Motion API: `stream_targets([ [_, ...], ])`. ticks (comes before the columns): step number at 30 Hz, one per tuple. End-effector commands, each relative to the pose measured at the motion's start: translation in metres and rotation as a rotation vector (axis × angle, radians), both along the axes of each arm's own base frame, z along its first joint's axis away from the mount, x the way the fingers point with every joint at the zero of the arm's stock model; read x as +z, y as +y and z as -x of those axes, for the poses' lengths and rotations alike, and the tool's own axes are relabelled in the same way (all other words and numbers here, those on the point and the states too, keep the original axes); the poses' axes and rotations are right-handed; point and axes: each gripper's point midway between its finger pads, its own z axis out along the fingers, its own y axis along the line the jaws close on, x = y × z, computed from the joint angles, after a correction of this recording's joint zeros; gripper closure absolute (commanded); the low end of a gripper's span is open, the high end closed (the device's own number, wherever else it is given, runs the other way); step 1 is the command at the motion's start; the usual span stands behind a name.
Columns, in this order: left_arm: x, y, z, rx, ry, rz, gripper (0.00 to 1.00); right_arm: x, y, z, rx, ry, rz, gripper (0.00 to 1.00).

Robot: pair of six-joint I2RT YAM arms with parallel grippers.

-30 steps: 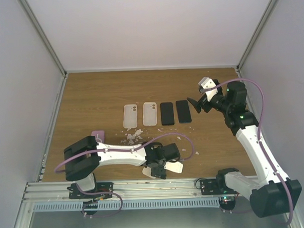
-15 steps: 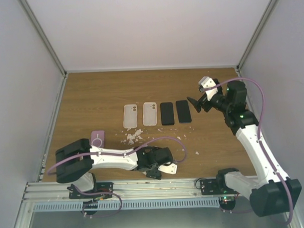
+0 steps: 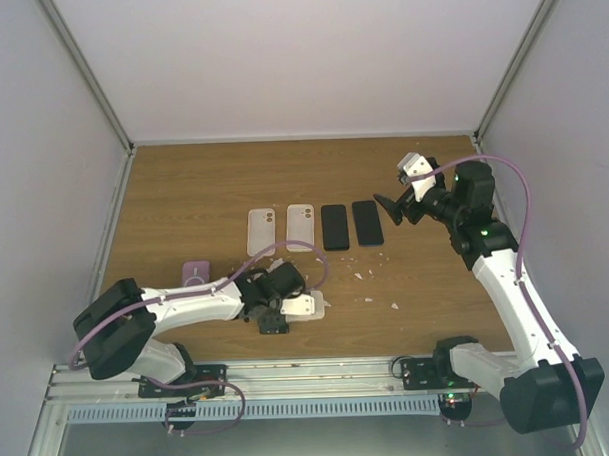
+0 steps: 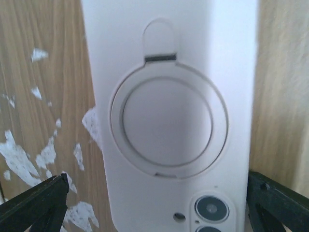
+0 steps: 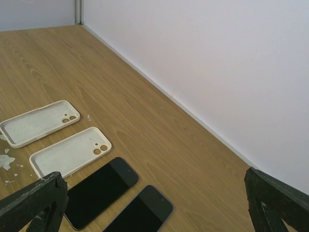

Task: Take the phone out of the phone case
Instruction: Pick up the phone at the center of the board.

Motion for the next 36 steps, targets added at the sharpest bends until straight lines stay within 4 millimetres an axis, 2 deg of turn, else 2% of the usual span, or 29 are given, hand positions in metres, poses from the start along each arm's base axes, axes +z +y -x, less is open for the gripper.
stream_targets([
  [1, -0.013, 0.028, 0.005, 0.041, 0.109, -0.041, 0.01, 0.015, 0.000, -0.003, 0.008, -0.029, -0.029, 0.00],
  [7, -0.015, 0.018, -0.002, 0.085, 0.228, 0.009, 0.01, 0.018, 0.001, -0.003, 0.013, -0.029, -0.030, 0.00],
  [12, -0.020, 0.012, -0.008, 0.099, 0.260, 0.013, 0.01, 0.017, 0.001, 0.000, 0.015, -0.028, -0.019, 0.01],
  [17, -0.027, 0.010, -0.001, 0.092, 0.299, 0.012, 0.01, 0.016, 0.001, 0.001, 0.018, -0.024, -0.022, 0.00],
  [22, -0.038, 0.016, 0.005, 0.089, 0.329, -0.014, 0.10, 0.018, 0.003, 0.001, 0.026, -0.019, -0.037, 0.00],
  [26, -0.041, 0.018, 0.006, 0.093, 0.338, -0.023, 0.17, 0.011, 0.006, 0.002, 0.045, 0.014, -0.042, 0.00],
  [30, -0.028, 0.011, -0.003, 0.106, 0.304, 0.012, 0.23, -0.005, 0.009, 0.005, 0.056, 0.091, -0.062, 0.00],
  [33, -0.004, -0.001, -0.015, 0.119, 0.247, 0.067, 0.27, -0.031, 0.016, 0.014, 0.093, 0.191, -0.108, 0.00],
  [36, 0.020, -0.011, -0.023, 0.114, 0.206, 0.131, 0.31, -0.046, 0.022, 0.023, 0.126, 0.239, -0.126, 0.00],
])
